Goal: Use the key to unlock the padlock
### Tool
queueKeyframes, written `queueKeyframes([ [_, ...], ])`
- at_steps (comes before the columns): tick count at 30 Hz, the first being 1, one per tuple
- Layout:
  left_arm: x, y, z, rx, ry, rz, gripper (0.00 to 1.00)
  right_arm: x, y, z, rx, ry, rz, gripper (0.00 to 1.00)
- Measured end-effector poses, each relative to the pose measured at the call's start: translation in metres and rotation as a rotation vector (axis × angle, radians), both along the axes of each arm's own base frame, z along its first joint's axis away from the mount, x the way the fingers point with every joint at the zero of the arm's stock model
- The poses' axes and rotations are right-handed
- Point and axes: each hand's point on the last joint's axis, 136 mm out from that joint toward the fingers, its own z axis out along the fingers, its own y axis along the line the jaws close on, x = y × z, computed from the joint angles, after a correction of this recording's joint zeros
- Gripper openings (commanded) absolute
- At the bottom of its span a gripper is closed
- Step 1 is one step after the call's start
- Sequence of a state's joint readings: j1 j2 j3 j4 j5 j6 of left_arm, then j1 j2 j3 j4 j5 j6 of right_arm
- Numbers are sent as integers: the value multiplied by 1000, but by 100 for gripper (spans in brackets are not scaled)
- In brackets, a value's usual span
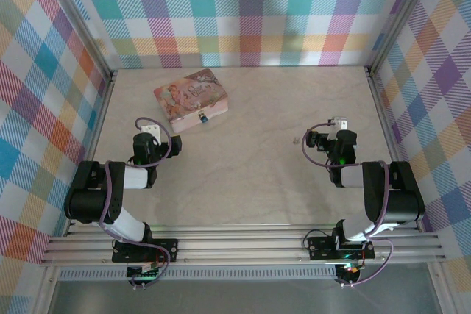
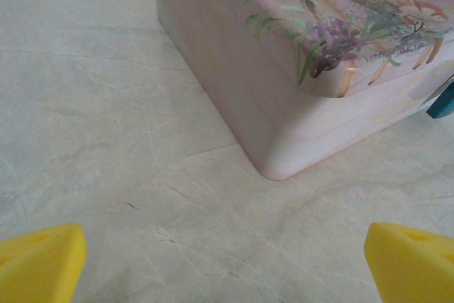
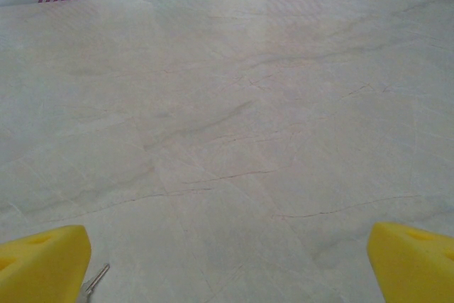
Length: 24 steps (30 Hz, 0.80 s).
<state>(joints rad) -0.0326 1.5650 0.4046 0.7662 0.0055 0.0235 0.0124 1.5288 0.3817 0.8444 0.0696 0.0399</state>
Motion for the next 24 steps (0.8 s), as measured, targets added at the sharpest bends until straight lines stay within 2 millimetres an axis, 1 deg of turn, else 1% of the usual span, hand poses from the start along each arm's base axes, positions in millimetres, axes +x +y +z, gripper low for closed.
queueKeyframes([
  [9,0,0,0,0,1,0,100,0,0,0,0,0,1,100],
  [13,5,1,4,3,8,5,100,1,1,-1,2,14,8,100],
  [15,9,2,10,6,14,10,100,2,2,-2,2,24,14,100],
  [18,14,3,26,9,2,18,100,4,5,1,7,47,27,100],
  [21,12,6,40,16,-8,34,100,9,7,13,14,72,40,100],
  [24,8,10,48,16,11,59,100,18,9,27,30,102,43,100],
])
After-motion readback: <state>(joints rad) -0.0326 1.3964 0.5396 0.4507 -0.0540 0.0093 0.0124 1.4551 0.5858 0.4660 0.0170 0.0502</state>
